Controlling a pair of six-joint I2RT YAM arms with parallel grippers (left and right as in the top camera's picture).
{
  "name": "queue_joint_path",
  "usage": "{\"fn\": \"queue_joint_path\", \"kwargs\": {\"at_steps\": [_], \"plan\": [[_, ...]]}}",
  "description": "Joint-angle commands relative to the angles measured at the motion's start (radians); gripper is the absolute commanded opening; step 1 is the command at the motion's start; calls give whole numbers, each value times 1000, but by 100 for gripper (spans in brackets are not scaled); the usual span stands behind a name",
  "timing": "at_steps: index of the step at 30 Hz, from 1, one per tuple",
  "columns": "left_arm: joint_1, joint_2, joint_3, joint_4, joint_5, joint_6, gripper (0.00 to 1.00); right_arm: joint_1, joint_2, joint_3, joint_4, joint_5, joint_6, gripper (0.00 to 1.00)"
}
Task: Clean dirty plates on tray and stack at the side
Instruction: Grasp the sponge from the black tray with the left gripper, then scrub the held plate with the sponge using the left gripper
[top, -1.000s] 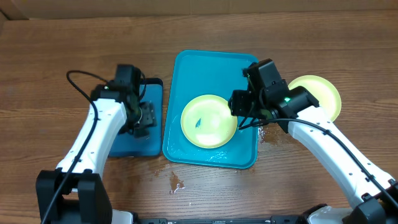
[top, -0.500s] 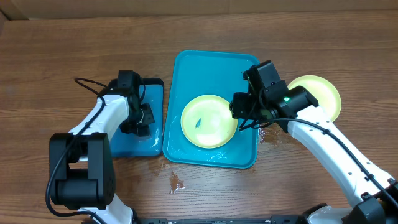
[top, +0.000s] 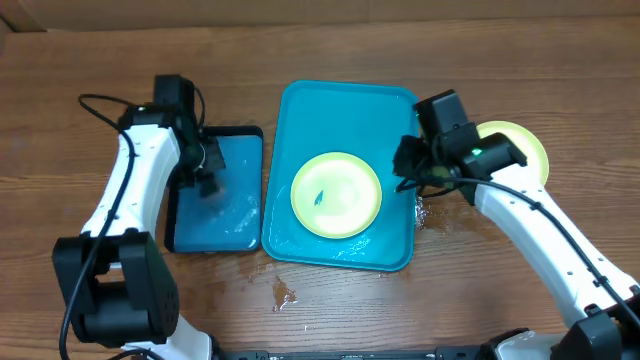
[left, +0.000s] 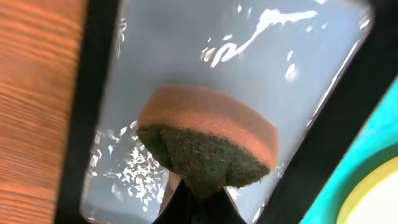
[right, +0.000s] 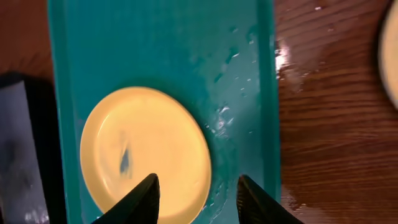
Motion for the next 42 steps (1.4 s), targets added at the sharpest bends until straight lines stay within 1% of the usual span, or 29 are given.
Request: {"fn": "queue_joint_path", "kwargs": {"at_steps": [1, 3, 7, 9, 13, 15, 19, 22, 25, 27, 29, 31, 32, 33, 34, 35, 36, 42], "plan": [[-11, -6, -39, 33, -39, 29, 4, -19, 30, 11, -1, 2, 52, 44], [-13, 6, -87, 90, -39, 30, 4, -19, 49, 9, -4, -47, 34, 45], [-22, 56, -178, 188, -35, 29, 4, -16, 97, -7, 10, -151, -61, 47], [-22, 91, -196, 203, -35, 29, 4, -15, 126, -18, 9, -167, -78, 47], [-21, 121, -184, 169, -27, 29, 4, -14, 190, -24, 15, -169, -89, 47], [-21, 112, -146, 124, -21, 30, 4, -14, 220, -24, 33, -177, -114, 47], [-21, 92, 15, -21, -8, 60, 4, -13, 274, -24, 69, -271, -169, 47], [-21, 73, 170, -142, 24, 95, 4, -7, 304, -24, 86, -272, -168, 47], [-26, 60, 309, -228, 84, 134, 4, -6, 333, -24, 105, -273, -134, 47], [-36, 58, 396, -273, 140, 158, 4, -2, 352, -25, 110, -274, -127, 45], [-54, 58, 444, -287, 195, 161, 4, 7, 376, -25, 112, -273, -127, 40], [-78, 58, 455, -276, 264, 161, 4, 23, 406, -25, 119, -273, -127, 39], [-95, 59, 455, -269, 296, 161, 4, 31, 421, -25, 124, -273, -127, 37], [-111, 63, 453, -261, 315, 160, 4, 40, 436, -25, 130, -273, -127, 30], [-133, 65, 450, -250, 331, 160, 4, 50, 449, -25, 135, -273, -124, 16], [-156, 70, 447, -239, 332, 160, 4, 59, 460, -25, 140, -273, -119, 8], [-176, 75, 443, -229, 332, 159, 4, 64, 465, -25, 142, -273, -109, 4], [-319, 132, 373, -140, 331, 126, 4, 79, 468, -25, 134, -273, -85, 4]]}}
